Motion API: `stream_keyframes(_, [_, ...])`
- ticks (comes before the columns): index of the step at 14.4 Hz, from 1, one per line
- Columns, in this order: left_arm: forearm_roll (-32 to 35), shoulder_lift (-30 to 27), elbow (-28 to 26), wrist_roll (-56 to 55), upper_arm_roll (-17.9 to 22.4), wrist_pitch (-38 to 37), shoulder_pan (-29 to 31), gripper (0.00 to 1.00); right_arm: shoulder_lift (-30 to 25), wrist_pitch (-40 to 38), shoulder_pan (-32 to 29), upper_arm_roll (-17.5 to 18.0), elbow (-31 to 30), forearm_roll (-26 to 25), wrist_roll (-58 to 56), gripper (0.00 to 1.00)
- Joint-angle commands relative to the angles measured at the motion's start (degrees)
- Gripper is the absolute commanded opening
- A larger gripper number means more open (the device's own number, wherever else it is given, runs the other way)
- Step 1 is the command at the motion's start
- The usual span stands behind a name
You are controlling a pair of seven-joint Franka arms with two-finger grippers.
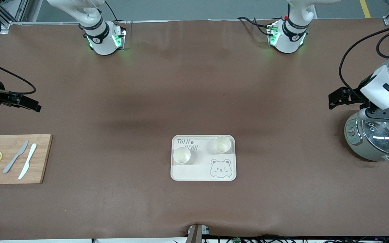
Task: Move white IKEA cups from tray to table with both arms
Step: 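Move the left gripper from beside the steel pot toward the tray cups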
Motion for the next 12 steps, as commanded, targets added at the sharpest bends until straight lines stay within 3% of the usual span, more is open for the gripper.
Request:
stream_keyframes(1, [0.43,-0.32,0.3,-0.41,-0.63,0.1,0.49,1.0,-4.86,1.61,0.98,0.01,-4.83,-2.73,-2.55,1.0])
stream_keyframes(4, [0.51,0.9,0.12,0.12,-0.81,1.4,0.31,1.0,-5.22,1.97,0.46,-0.08,-4.92,-2.65,-7.04,1.0])
stream_keyframes(6, [0.51,2.4,-0.06,-2.33,-3.43,5.18,0.14,1.0,-5.83,2.05,0.46,-0.08,-5.18,-2.65,-7.31,1.0])
stream_keyframes(9, [4.29,5.38,0.47,-6.73,-4.06,5.55,-0.57,1.0,-7.5,3.36,-0.76,-0.25,-8.07,-2.21,-10.8,1.0])
stream_keyframes(12, [0.71,9.78,2.58,-7.35,-4.32,8.26,-1.71,1.0,-9.0,5.48,-1.57,-0.25,-10.63,-2.03,-12.76,1.0])
